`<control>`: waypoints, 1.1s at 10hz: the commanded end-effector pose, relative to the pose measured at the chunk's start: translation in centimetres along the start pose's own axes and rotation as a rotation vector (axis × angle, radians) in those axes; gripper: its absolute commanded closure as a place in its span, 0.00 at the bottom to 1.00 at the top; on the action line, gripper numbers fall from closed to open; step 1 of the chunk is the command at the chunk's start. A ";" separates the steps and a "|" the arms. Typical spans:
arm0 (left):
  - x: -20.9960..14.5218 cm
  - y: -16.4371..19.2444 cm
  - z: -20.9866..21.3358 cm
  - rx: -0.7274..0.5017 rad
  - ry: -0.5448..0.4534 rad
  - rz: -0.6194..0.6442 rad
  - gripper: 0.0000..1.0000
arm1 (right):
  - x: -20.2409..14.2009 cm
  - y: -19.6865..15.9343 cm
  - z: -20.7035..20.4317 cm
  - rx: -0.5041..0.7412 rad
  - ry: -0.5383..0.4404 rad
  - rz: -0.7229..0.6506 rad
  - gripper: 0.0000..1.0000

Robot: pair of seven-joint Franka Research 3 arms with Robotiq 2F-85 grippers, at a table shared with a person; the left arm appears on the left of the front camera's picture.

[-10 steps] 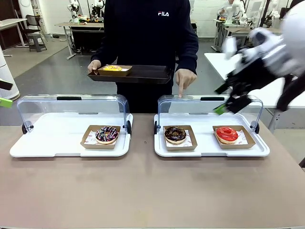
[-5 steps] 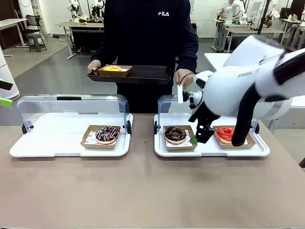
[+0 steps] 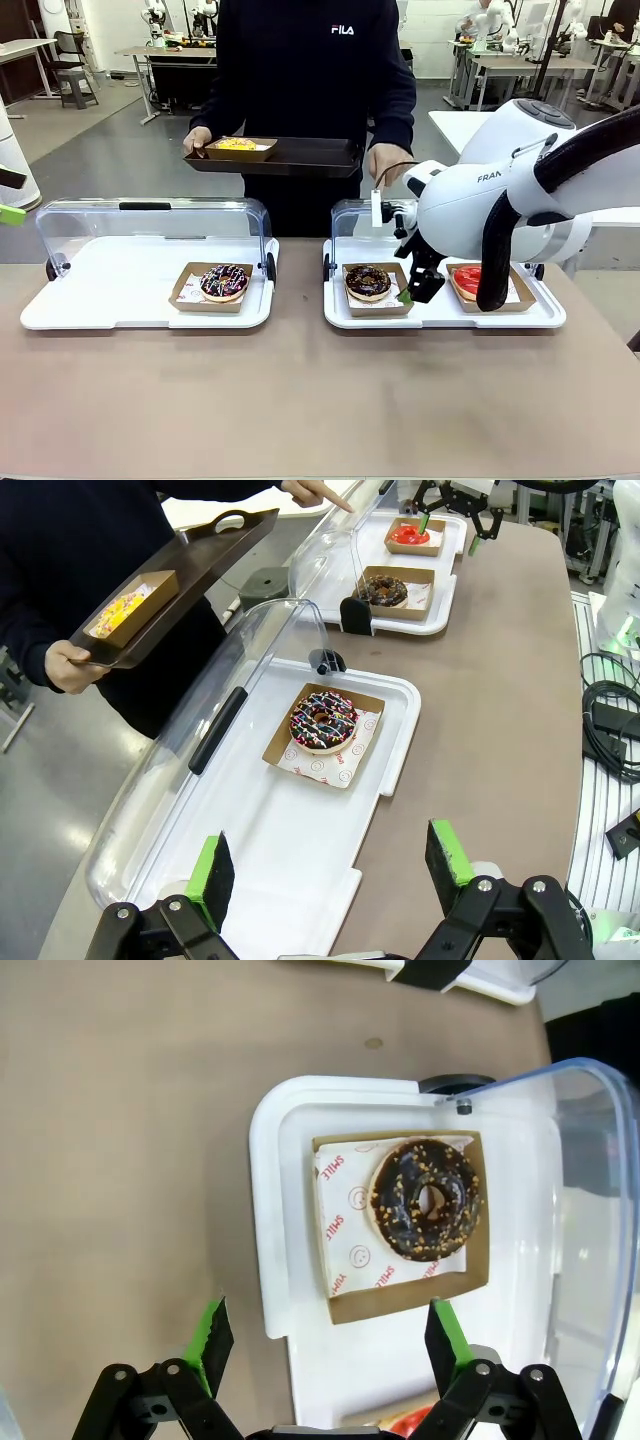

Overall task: Provide the desired donut to the person.
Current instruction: Pick up and lift the Paper togo box containing the Donut pointed at by the person.

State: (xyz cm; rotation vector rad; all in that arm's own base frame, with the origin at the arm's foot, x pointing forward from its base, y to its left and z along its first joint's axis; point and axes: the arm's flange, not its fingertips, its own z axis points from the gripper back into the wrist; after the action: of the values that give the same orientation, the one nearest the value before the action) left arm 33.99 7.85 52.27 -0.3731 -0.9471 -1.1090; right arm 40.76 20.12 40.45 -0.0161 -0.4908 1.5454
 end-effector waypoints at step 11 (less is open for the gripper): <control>0.0 0.0 0.0 0.006 -0.016 0.004 0.00 | -2.7 -4.4 -8.1 0.194 0.078 0.095 0.00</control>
State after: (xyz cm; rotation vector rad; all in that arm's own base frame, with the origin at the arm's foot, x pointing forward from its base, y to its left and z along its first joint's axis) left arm 33.99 7.87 52.28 -0.3727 -0.9473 -1.1086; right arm 46.76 19.71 33.93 0.0366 -0.2874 1.6467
